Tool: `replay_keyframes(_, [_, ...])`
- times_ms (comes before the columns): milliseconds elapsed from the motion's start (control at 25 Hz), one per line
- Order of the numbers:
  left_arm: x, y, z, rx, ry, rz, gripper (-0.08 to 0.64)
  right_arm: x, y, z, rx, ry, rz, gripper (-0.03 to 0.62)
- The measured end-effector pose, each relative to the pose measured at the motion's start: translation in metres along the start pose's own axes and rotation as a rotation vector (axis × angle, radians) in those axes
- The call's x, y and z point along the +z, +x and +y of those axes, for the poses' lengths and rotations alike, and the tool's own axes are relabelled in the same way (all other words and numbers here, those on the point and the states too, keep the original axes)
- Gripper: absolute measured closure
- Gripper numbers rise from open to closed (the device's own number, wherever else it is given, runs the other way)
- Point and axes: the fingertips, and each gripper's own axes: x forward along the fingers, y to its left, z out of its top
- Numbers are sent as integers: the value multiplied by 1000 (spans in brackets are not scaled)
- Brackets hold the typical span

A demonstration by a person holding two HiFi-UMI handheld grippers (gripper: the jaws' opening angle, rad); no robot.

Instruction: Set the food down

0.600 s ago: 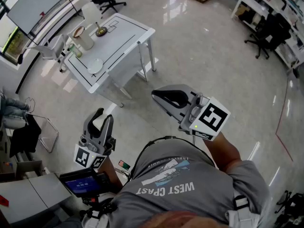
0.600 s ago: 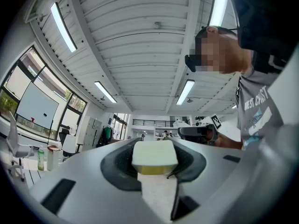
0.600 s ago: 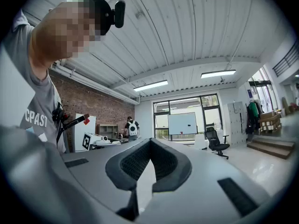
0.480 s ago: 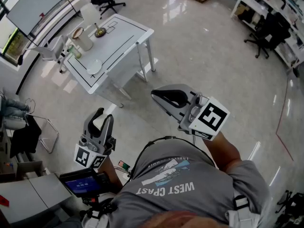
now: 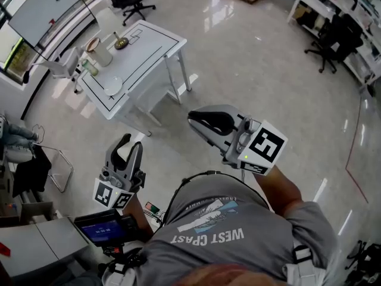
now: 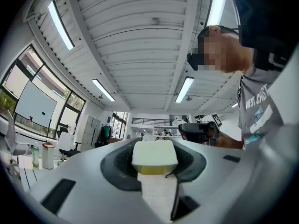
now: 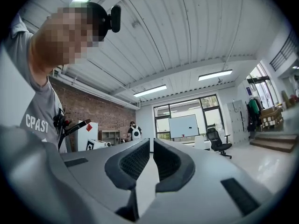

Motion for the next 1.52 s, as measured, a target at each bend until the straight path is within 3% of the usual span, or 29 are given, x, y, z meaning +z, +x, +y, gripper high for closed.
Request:
replay_keyframes(680, [-15,36,-30,13,15,29,407,-12,-32,-33,5,45,11,584])
replay_keyframes(1040, [8,25,20,11,7,13,407,2,25,-32,7,54,23,584])
replay_keyframes(1240, [13,2,57,8,22,10,407,-5,66,-23,3,56,17,584])
replay_keyframes(1520, [7,-5,74,7,37,5,407,-16,81,-26,-9,54,0,584])
